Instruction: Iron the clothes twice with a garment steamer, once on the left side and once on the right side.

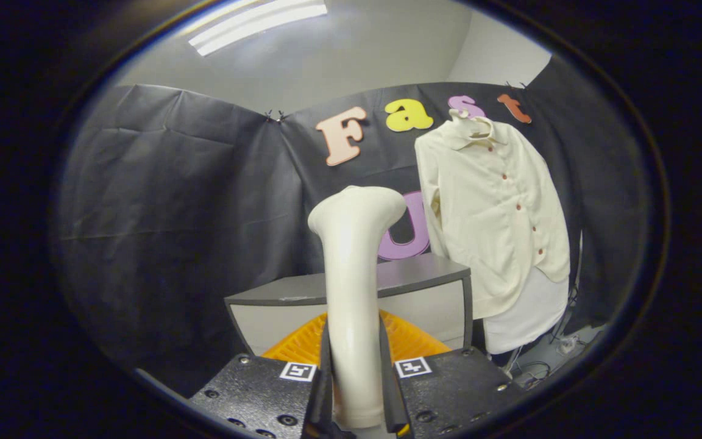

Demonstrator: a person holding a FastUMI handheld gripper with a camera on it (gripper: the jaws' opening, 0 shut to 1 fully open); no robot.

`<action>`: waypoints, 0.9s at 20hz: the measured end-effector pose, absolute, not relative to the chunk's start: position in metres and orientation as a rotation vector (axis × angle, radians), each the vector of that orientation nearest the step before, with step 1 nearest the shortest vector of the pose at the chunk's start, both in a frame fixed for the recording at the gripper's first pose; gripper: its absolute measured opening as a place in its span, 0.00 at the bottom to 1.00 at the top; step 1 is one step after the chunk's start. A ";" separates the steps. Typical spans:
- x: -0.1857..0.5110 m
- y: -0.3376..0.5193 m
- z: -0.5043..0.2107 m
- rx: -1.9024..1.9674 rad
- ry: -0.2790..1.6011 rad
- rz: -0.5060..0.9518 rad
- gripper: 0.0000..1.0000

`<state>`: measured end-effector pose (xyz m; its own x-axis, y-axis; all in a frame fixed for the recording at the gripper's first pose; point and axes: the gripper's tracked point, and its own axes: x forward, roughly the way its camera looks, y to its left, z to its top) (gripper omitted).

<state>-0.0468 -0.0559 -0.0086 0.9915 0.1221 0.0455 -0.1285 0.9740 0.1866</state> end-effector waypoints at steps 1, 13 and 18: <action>-0.055 -0.048 0.001 0.162 -0.046 0.129 0.33; -0.096 -0.010 0.044 0.108 -0.052 0.105 0.33; -0.100 -0.007 0.044 0.106 -0.065 0.112 0.33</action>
<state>-0.1001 -0.0074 0.0444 0.9916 0.1082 0.0705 -0.1151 0.9881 0.1020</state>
